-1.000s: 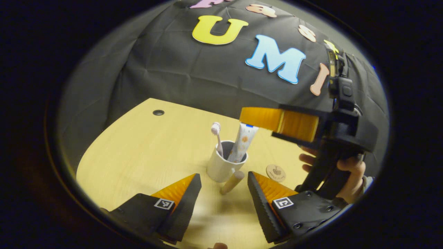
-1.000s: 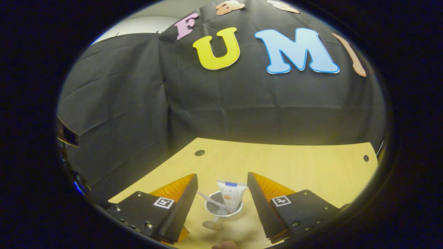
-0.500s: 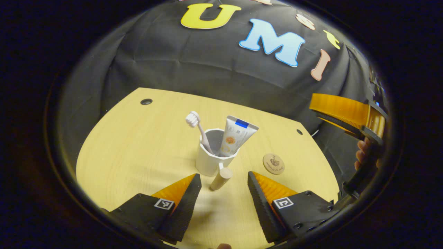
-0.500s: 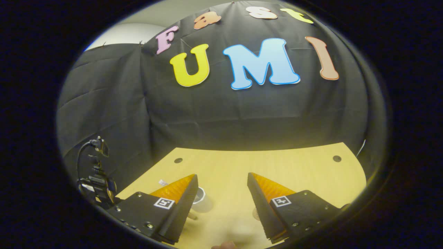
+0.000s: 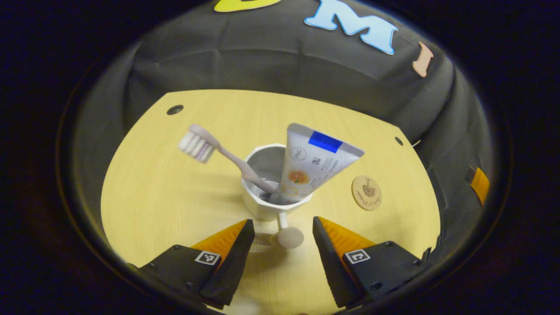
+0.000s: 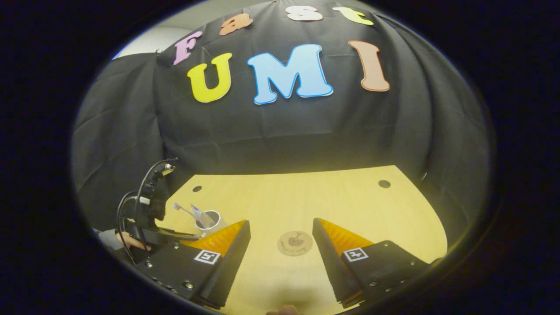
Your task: Put the toothbrush and toothpaste on the desktop into the cup, then pick up the cup and place it on the coaster on the desktop.
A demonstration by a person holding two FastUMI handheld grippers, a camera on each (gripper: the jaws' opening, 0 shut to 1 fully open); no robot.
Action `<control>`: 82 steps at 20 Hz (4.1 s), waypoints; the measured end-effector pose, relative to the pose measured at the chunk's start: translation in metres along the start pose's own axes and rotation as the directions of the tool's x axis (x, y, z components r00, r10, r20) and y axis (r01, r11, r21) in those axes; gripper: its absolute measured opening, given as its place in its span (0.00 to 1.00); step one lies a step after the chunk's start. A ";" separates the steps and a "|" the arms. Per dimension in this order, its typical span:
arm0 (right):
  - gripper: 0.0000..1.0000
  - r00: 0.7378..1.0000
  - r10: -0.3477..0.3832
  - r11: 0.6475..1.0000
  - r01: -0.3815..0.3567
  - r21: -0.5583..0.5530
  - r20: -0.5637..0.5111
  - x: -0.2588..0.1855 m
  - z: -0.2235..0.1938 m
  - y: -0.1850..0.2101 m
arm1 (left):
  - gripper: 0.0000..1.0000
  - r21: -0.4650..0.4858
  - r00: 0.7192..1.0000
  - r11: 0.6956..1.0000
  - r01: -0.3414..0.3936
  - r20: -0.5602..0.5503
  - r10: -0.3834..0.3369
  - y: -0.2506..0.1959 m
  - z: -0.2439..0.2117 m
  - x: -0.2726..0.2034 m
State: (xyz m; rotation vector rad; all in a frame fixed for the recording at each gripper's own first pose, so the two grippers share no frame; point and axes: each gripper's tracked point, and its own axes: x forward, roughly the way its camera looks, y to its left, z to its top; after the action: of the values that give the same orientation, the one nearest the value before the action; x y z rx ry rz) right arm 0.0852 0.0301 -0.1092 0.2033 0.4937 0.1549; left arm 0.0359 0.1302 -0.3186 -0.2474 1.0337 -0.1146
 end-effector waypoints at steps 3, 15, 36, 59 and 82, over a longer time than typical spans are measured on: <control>0.87 1.000 -0.015 1.000 0.016 0.016 -0.023 -0.004 -0.007 -0.009 | 0.84 0.013 0.998 0.999 -0.032 -0.060 0.033 0.003 -0.005 0.016; 0.87 0.996 -0.004 0.998 0.010 0.058 -0.089 -0.009 -0.029 -0.020 | 0.38 0.022 0.978 0.983 -0.181 -0.099 0.182 0.026 -0.009 0.030; 0.87 0.995 -0.076 0.987 0.083 0.137 -0.059 -0.043 -0.033 -0.079 | 0.28 0.213 0.999 0.977 0.006 -0.042 0.003 -0.151 -0.004 0.048; 0.86 0.992 -0.107 0.980 0.117 0.164 -0.072 -0.055 -0.042 -0.133 | 0.45 0.268 0.992 0.963 -0.017 -0.116 0.049 -0.218 -0.020 0.098; 0.87 0.967 -0.128 0.988 0.144 -0.060 0.219 -0.075 0.016 -0.062 | 0.86 0.241 0.784 0.965 -0.098 0.616 -0.074 -0.196 0.041 -0.160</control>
State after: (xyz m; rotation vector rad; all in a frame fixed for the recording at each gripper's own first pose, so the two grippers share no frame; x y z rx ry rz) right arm 0.0337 -0.0466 -0.0759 0.1102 0.2843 0.0163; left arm -0.0063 -0.0192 -0.1149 -0.0244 0.3454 -0.1439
